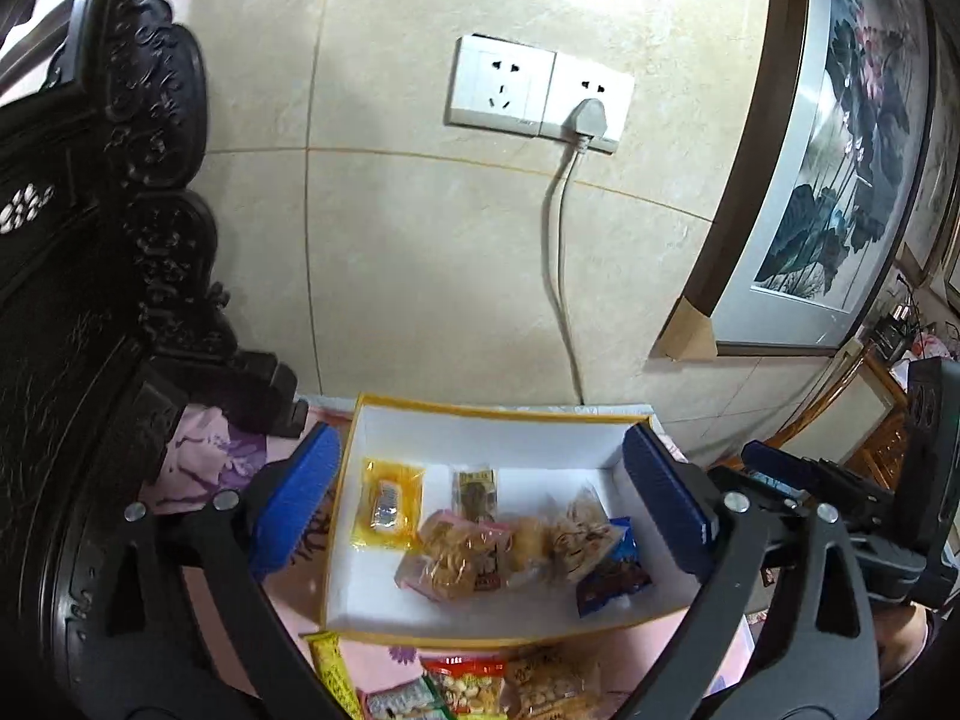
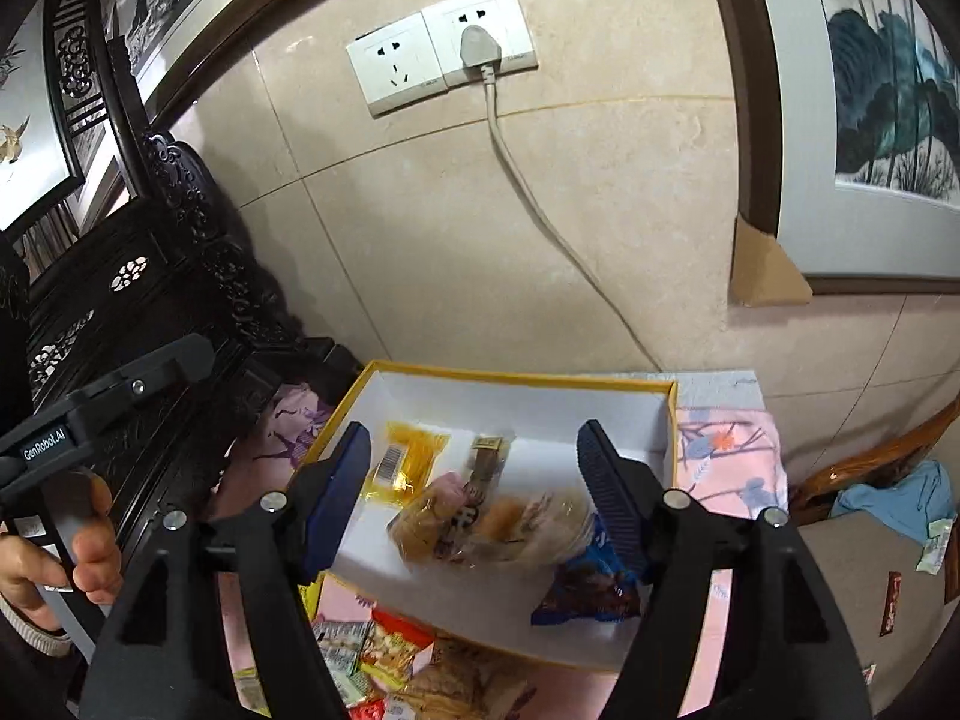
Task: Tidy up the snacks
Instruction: 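Drop the cracker bag and candy bag into the yellow box with both tools, then grasp the brown peanut bag on the tablecloth with the right tool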
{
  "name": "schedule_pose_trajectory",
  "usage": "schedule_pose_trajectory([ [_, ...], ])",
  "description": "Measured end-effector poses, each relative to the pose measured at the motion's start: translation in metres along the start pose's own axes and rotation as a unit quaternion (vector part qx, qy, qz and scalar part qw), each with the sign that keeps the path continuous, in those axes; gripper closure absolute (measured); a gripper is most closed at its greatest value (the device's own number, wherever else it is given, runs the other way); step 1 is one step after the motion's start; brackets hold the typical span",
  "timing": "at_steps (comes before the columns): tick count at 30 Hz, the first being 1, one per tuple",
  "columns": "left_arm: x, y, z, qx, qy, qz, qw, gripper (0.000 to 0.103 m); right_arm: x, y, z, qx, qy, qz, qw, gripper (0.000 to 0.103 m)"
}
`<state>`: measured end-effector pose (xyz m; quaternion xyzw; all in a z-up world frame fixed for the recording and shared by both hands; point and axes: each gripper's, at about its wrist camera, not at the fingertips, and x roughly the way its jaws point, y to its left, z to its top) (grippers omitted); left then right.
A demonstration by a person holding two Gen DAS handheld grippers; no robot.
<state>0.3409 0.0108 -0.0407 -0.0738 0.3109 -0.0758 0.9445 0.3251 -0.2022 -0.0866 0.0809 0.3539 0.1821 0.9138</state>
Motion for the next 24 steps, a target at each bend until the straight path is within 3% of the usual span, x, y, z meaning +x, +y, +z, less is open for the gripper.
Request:
schedule_pose_trajectory([
  [10,-0.04,0.017,-0.04,-0.014,0.009,0.023,0.9996,0.004,-0.026,0.002,-0.043,-0.008,0.022,-0.011,1.0,0.031],
  [14,-0.051,0.031,-0.075,-0.025,0.031,0.042,0.9983,0.004,-0.025,-0.002,-0.092,0.01,0.074,-0.019,0.997,0.031],
  [21,-0.068,0.065,-0.156,-0.086,0.105,0.059,0.989,0.004,-0.017,0.005,-0.176,0.026,0.16,-0.009,0.987,0.031],
  [24,-0.075,0.074,-0.181,-0.095,0.125,0.065,0.9855,0.004,-0.012,0.015,-0.194,0.005,0.178,-0.003,0.984,0.031],
])
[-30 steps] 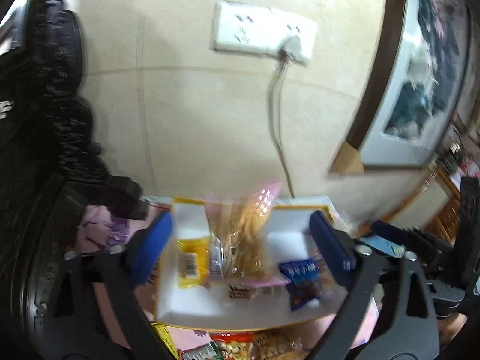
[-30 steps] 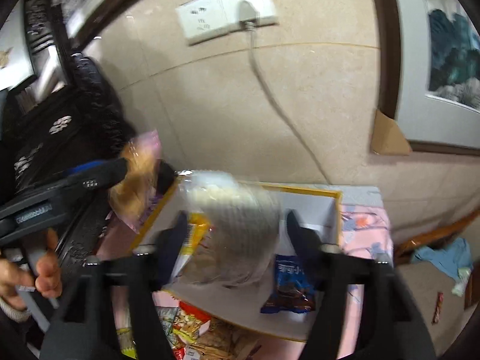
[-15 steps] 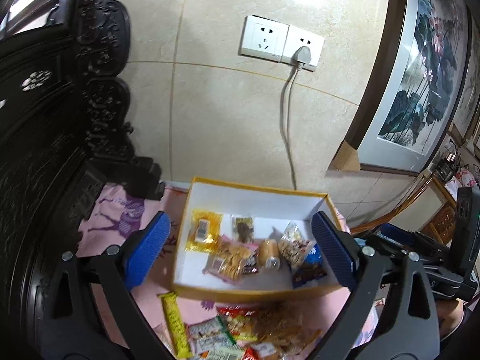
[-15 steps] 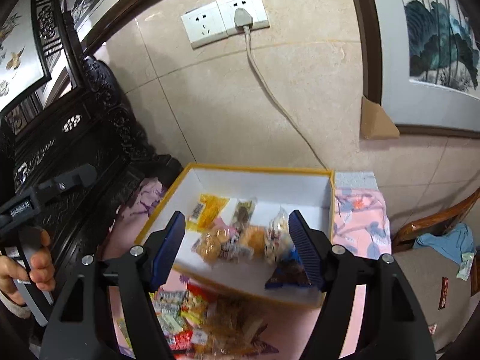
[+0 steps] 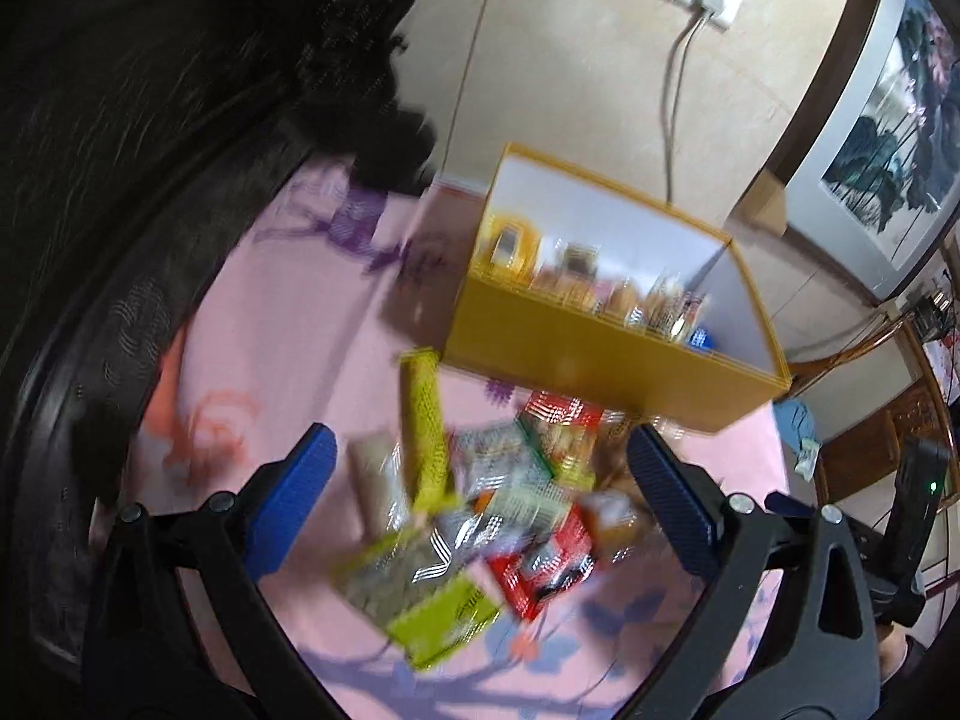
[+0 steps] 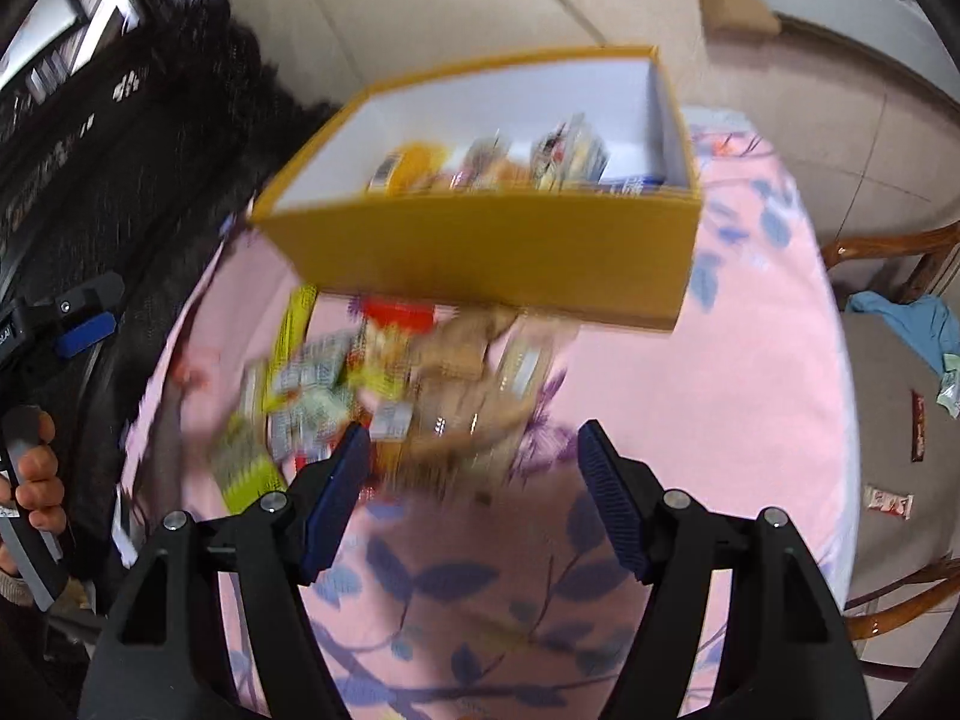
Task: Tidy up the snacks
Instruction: 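Grasp the brown peanut bag on the tablecloth with the right tool, then grasp the green-yellow snack bag with the left tool while right holds peanut bag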
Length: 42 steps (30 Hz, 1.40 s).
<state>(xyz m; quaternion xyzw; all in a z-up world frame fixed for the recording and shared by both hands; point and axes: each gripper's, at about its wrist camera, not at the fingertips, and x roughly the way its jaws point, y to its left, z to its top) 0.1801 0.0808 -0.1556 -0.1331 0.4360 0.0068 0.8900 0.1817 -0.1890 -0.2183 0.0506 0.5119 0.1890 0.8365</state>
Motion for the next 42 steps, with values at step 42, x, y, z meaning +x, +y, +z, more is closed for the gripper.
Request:
schedule_pose_trajectory([
  [42,0.033,0.058,-0.084,-0.057,0.114,0.062,0.9899,0.004,0.066,0.009,0.024,-0.126,0.089,-0.008,0.988,0.063],
])
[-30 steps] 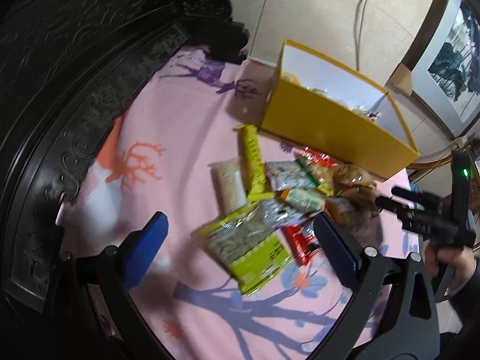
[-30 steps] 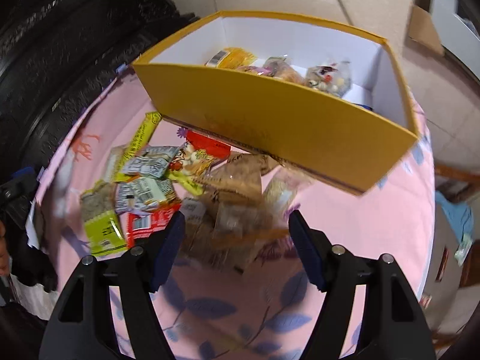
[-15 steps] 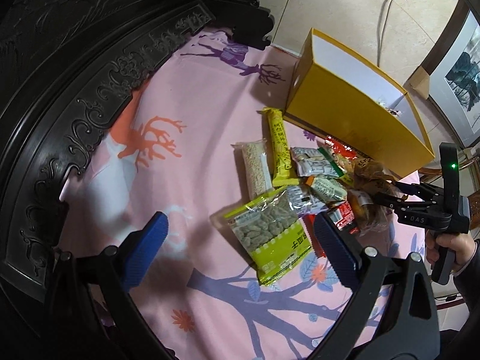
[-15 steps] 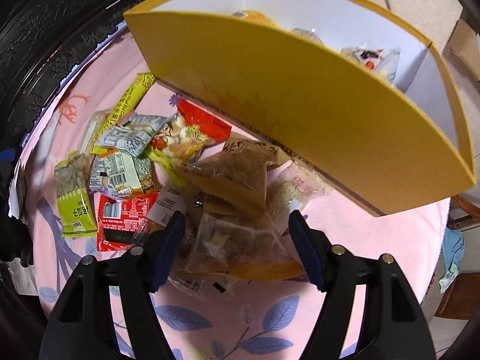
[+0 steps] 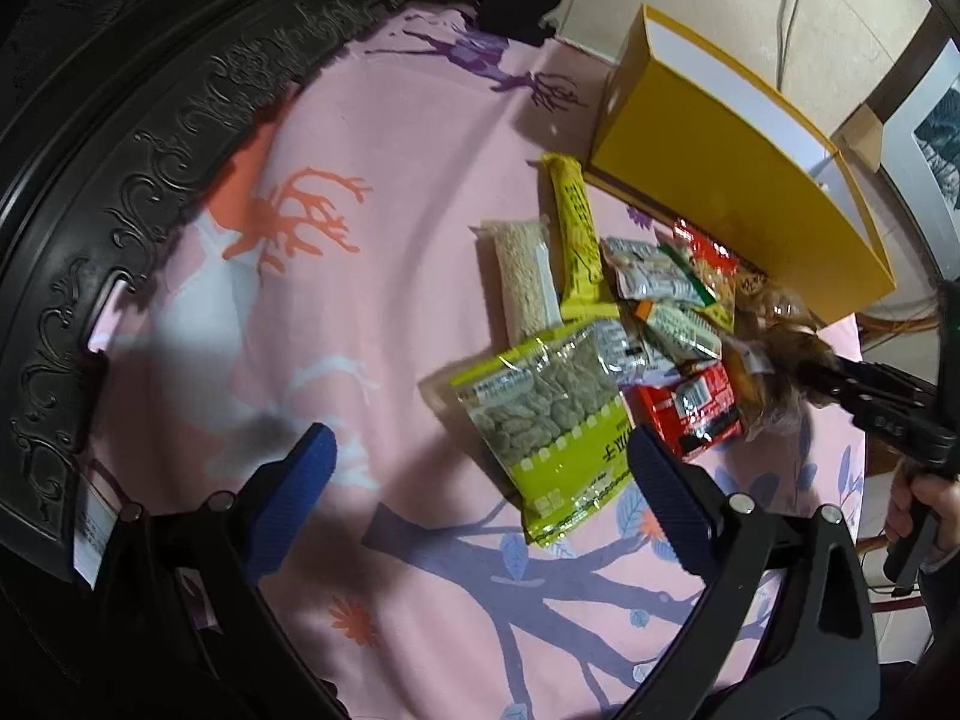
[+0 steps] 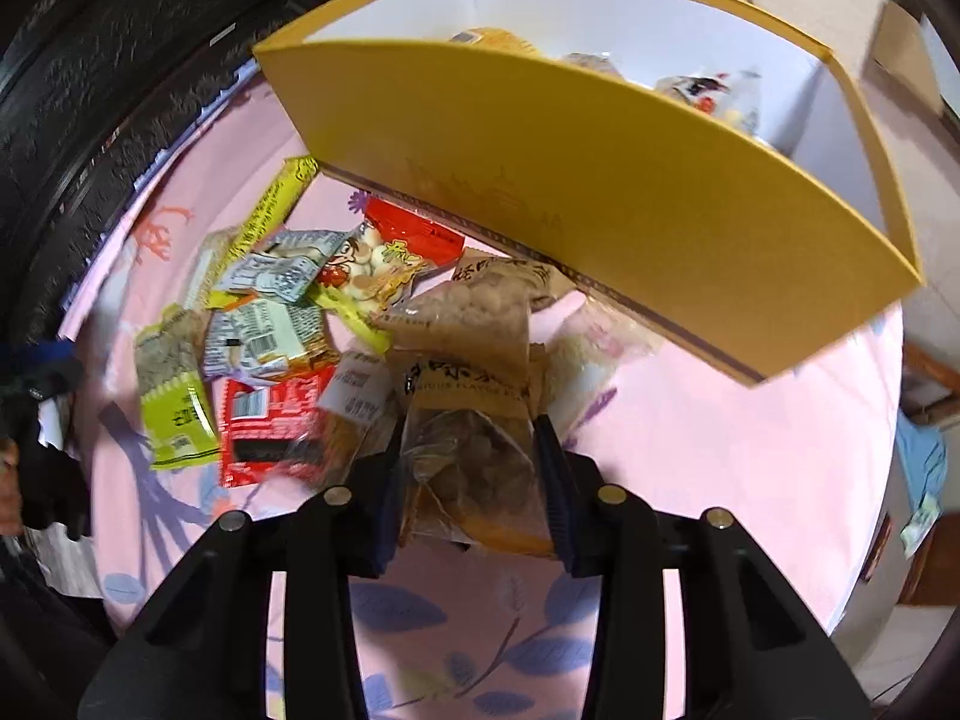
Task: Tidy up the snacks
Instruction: 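Grasp the green-yellow snack bag with the left tool while right holds peanut bag, then carry both bags over the yellow box and open both tools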
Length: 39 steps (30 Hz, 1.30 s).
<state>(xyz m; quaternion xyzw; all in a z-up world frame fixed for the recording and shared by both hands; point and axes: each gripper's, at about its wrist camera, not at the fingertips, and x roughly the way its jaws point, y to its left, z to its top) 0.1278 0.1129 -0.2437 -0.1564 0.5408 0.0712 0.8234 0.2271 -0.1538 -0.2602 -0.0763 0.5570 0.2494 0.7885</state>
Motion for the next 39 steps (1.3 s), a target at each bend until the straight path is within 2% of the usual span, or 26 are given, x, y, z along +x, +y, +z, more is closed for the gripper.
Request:
schedule_pose_trajectory([
  [6,0.02,-0.016,-0.002,0.002,0.027,-0.008,0.9996,0.004,-0.028,-0.006,-0.025,0.078,-0.028,0.042,0.996,0.063],
  [11,0.042,-0.027,0.0,-0.025,0.052,-0.011,0.9983,0.004,-0.044,0.0,-0.037,0.113,-0.052,0.07,0.99,0.063],
  [19,0.075,-0.031,0.004,-0.088,0.08,0.014,0.9929,0.004,-0.056,0.011,-0.044,0.121,-0.075,0.086,0.986,0.063],
  [28,0.083,-0.031,0.002,-0.094,0.082,0.022,0.992,0.004,-0.057,0.004,-0.046,0.136,-0.078,0.095,0.983,0.063],
  [30,0.083,-0.032,0.002,-0.086,0.079,0.023,0.9929,0.006,-0.056,0.002,-0.046,0.141,-0.078,0.096,0.982,0.063],
  [34,0.081,-0.041,0.003,-0.068,0.07,0.029,0.9948,0.024,-0.054,0.0,-0.048,0.146,-0.077,0.096,0.982,0.063],
  [39,0.078,-0.046,0.005,-0.067,0.065,0.018,0.9955,0.031,-0.053,-0.001,-0.05,0.149,-0.076,0.095,0.981,0.063],
])
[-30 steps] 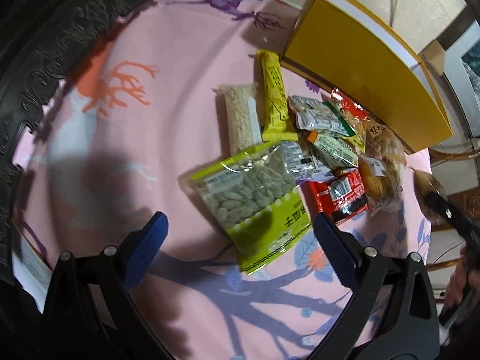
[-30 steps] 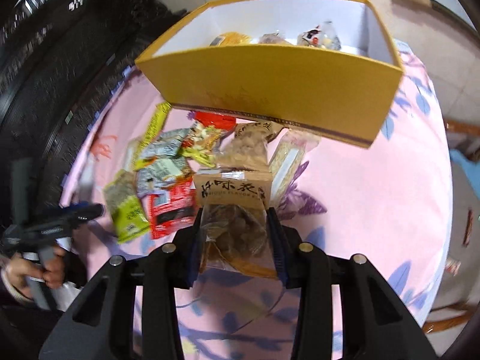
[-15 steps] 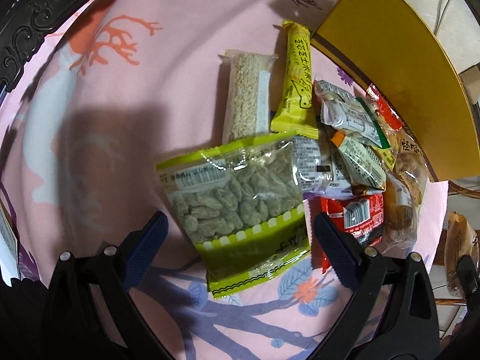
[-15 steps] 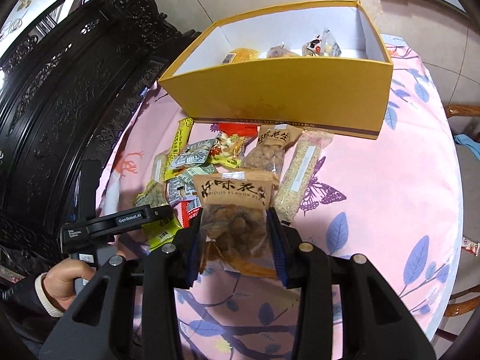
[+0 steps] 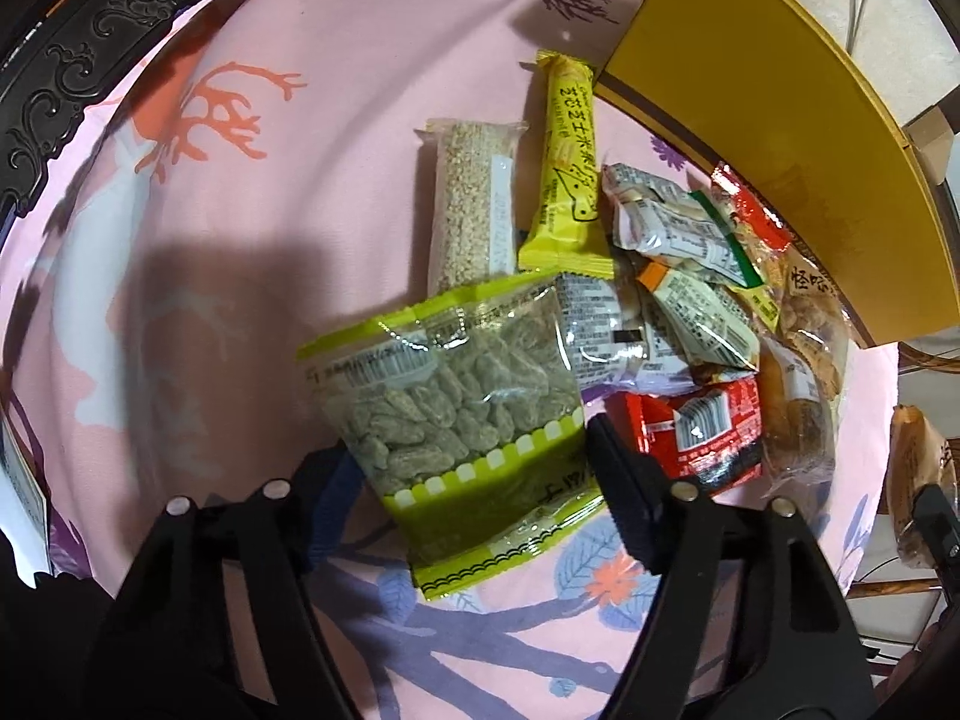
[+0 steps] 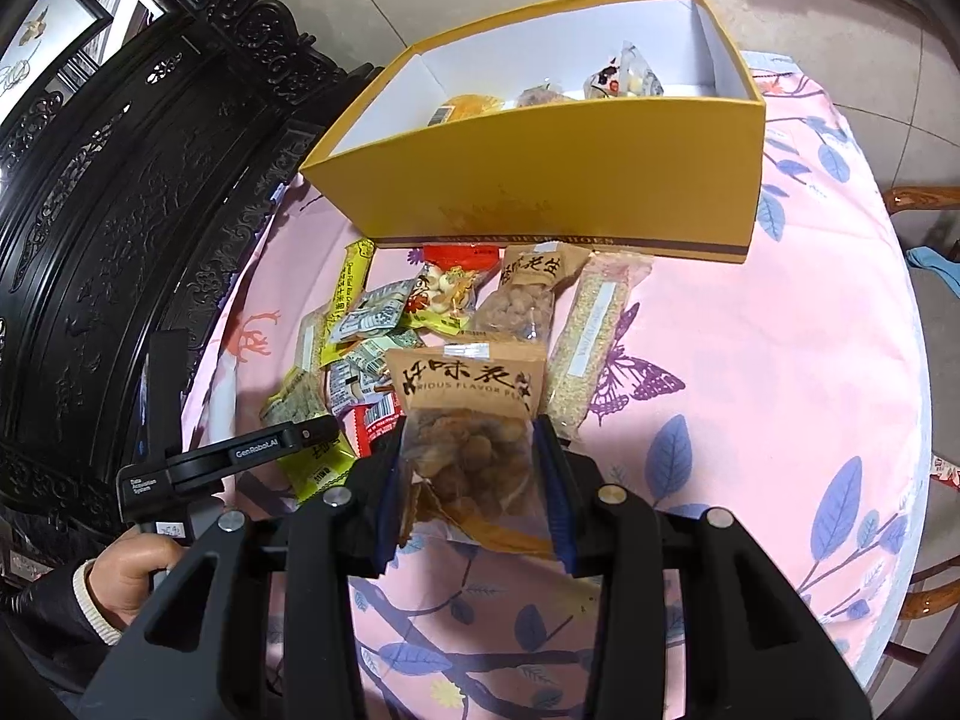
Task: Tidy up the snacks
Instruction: 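Carry both bags over the yellow box and open both tools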
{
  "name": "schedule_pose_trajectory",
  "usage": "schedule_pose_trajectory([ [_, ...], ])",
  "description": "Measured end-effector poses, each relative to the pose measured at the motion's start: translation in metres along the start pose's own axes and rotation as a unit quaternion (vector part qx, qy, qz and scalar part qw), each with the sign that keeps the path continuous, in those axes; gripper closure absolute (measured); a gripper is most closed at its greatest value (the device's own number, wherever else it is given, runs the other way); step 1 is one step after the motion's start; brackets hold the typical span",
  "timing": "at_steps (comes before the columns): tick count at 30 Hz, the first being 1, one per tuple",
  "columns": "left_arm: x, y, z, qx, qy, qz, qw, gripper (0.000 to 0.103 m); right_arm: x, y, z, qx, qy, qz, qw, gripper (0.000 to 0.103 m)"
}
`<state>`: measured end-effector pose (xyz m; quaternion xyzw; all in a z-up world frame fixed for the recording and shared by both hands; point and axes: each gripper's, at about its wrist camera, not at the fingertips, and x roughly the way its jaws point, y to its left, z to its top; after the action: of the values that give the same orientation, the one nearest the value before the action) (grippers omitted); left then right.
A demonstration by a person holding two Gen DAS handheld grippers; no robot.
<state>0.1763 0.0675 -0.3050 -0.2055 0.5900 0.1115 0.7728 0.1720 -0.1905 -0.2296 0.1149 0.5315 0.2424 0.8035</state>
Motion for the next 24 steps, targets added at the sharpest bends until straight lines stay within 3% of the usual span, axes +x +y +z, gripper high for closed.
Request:
schedule_pose_trajectory([
  [12,-0.035,0.008,-0.008,0.002,-0.026,-0.028,0.9993,0.041,-0.011,0.005,0.002,-0.003,-0.016,0.001,1.0,0.063],
  [14,-0.039,0.009,-0.007,0.002,-0.029,-0.03,0.9991,0.059,-0.012,0.006,0.002,-0.004,-0.017,0.0,1.0,0.063],
  [16,-0.045,0.012,-0.007,0.004,-0.037,-0.035,0.9987,0.067,-0.012,0.007,0.001,-0.004,-0.018,0.001,1.0,0.063],
  [19,-0.036,0.014,-0.009,0.01,-0.017,-0.044,0.9988,0.067,-0.012,0.009,0.001,-0.006,-0.016,0.002,1.0,0.063],
  [21,-0.024,0.021,-0.012,-0.019,0.01,-0.053,0.9983,0.053,-0.011,0.012,0.0,-0.01,-0.015,0.002,1.0,0.063],
  [22,-0.02,0.023,-0.012,-0.03,0.018,-0.057,0.9977,0.04,-0.012,0.012,-0.001,-0.012,-0.015,0.001,1.0,0.063],
  [24,-0.017,0.02,-0.012,-0.034,0.018,-0.054,0.9978,0.031,-0.012,0.012,-0.002,-0.009,-0.015,0.001,1.0,0.063],
])
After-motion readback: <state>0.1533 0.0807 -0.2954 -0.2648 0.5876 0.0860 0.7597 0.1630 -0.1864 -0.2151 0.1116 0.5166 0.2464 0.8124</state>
